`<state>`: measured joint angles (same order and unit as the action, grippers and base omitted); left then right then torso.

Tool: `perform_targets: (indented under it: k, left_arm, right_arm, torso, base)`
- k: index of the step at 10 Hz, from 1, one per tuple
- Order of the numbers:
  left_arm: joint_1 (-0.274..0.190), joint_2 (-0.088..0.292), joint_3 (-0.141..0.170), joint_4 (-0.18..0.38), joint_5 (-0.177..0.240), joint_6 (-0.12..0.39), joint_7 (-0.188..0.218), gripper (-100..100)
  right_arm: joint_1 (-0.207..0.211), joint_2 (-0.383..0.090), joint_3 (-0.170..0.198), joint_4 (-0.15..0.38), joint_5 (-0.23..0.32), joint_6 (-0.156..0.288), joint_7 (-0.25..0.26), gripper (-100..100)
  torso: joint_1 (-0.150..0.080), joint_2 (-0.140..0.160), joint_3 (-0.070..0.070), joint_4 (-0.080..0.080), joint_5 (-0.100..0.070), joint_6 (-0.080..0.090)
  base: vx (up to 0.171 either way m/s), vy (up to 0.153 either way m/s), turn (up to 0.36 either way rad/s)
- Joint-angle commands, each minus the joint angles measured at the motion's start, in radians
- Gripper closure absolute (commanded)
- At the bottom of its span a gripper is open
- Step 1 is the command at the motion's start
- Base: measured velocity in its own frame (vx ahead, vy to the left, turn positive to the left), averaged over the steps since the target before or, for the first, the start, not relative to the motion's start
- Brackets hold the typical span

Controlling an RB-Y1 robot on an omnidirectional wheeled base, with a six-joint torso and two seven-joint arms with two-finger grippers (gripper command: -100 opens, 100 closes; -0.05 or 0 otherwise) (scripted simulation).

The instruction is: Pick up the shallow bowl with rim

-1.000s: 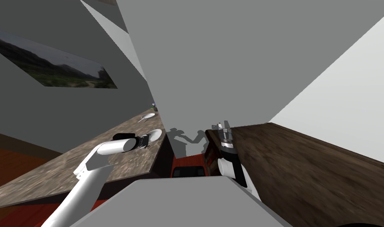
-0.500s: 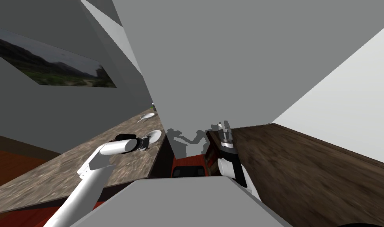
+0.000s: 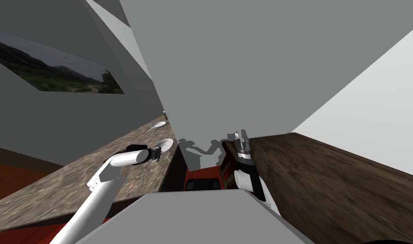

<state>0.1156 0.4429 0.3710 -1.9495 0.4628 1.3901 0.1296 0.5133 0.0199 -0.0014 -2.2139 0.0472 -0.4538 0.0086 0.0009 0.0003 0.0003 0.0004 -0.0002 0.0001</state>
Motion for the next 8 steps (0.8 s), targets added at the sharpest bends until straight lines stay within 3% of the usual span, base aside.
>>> perform_targets:
  k: [1,3,4,5,6,7,8]
  left_arm:
    - [0.0,0.0,0.0,0.0,0.0,0.0,0.0,100]
    - [-0.001,0.0,0.0,0.0,0.0,-0.001,0.0,100]
    - [-0.001,0.0,0.0,0.0,0.0,-0.001,0.0,0]
    - [0.005,0.006,0.009,-0.029,0.011,0.024,0.004,100]
    - [0.008,0.01,0.016,-0.053,0.018,0.046,0.009,100]
    - [0.003,0.009,0.012,-0.034,0.015,0.03,0.005,100]
    - [0.003,0.01,0.013,-0.036,0.015,0.034,0.006,0]
  right_arm:
    - [0.0,0.0,0.0,0.0,0.0,0.0,0.0,0]
    - [0.0,0.0,0.0,0.0,0.0,0.0,0.0,0]
    - [0.0,0.0,0.0,0.0,0.0,0.0,0.0,0]
    - [0.0,0.0,0.0,0.0,0.0,0.0,0.0,0]
    - [0.0,0.0,0.0,0.0,0.0,0.0,0.0,0]
    - [0.0,0.0,0.0,0.0,0.0,0.0,0.0,0]
    - [0.0,0.0,0.0,0.0,0.0,0.0,0.0,0]
  torso:
    - [0.0,0.0,0.0,0.0,0.0,0.0]
    - [0.0,0.001,0.0,0.0,0.0,0.0]
    - [0.0,0.001,0.0,0.0,0.0,0.0]
    - [0.0,0.001,0.0,0.0,0.0,0.0]
    - [-0.001,0.002,0.001,0.0,-0.001,-0.001]
    - [-0.001,0.003,0.002,0.001,-0.001,-0.001]
    - [-0.001,0.002,0.001,0.0,-0.001,0.0]
  base:
    - [0.0,0.0,0.0]
    - [0.0,0.0,0.0]
    - [0.0,0.0,0.0]
    - [-0.009,-0.003,0.024]
    - [-0.017,-0.007,0.035]
    - [-0.008,-0.003,0.008]
    - [0.0,0.0,0.0]
